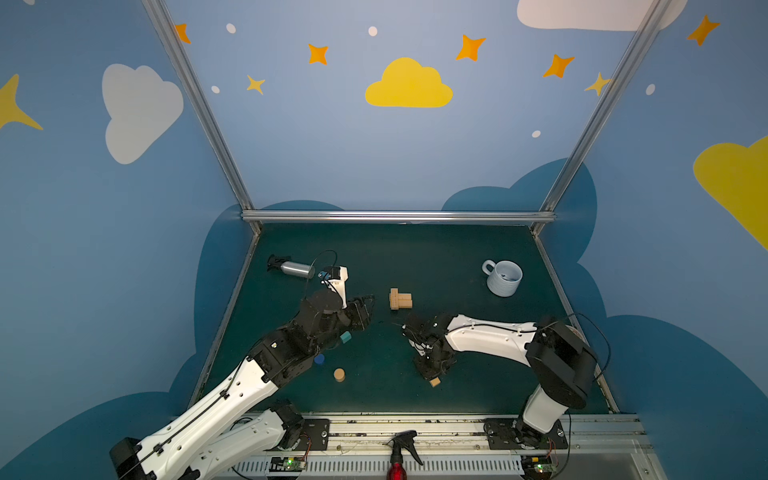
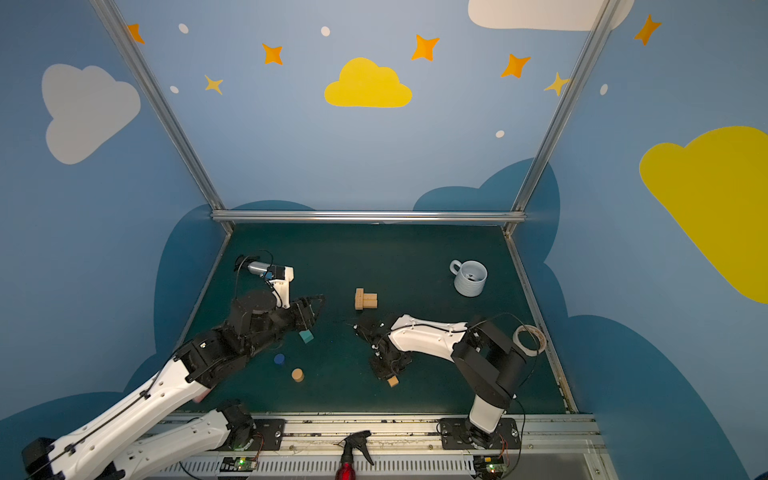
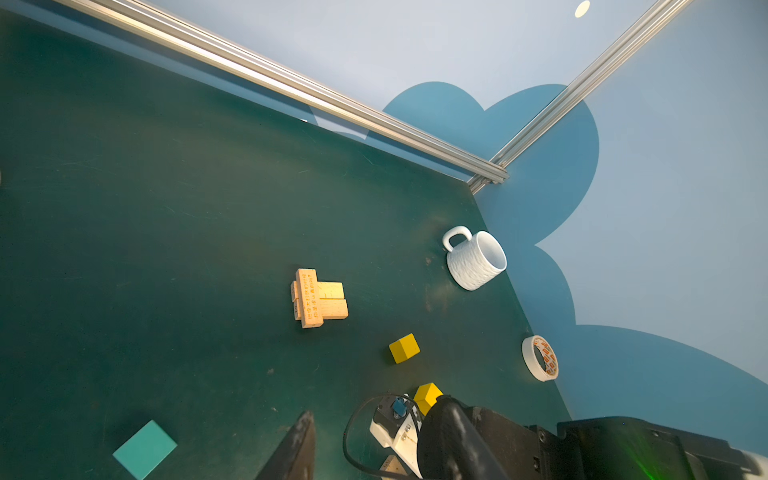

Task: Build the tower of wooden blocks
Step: 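Lift plank 60 with the right gripper and carry it toward the stack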

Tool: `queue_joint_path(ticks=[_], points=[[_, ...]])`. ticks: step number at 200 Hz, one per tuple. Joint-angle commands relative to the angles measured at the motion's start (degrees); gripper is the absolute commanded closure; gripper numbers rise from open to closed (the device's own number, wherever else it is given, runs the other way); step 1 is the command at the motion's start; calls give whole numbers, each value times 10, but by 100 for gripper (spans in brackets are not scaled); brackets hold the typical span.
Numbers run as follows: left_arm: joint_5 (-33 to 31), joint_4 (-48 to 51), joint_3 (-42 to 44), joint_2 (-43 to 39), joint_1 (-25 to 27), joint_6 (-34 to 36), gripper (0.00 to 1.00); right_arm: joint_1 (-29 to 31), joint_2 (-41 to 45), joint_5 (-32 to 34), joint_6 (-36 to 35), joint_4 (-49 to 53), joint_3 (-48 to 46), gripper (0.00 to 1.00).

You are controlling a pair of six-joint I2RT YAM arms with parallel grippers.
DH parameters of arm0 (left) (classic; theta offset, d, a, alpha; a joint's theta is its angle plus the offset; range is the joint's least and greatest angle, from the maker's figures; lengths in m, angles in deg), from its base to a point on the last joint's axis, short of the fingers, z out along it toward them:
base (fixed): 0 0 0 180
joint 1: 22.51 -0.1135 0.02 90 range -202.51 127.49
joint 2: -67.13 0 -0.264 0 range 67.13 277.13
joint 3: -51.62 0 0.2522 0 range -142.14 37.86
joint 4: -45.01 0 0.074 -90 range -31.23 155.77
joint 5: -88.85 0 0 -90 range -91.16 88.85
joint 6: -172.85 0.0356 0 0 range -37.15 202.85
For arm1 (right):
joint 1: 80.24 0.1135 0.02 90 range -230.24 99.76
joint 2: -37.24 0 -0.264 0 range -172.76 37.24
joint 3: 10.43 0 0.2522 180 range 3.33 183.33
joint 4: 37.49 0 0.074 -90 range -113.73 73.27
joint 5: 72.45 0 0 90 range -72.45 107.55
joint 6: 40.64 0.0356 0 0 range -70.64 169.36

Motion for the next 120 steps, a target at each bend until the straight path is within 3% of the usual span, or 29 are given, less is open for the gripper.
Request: queue_joint_path(ticks=[1, 58, 120], points=[[-19, 8, -20, -5, 1, -1, 51, 3, 14, 29, 10, 31, 29, 88], [-23, -36, 16, -16, 3, -2, 51, -18, -8, 53, -13, 64, 125, 90], [-41, -28, 13, -19, 2, 51, 47, -93, -54, 29, -34, 99, 228, 93]])
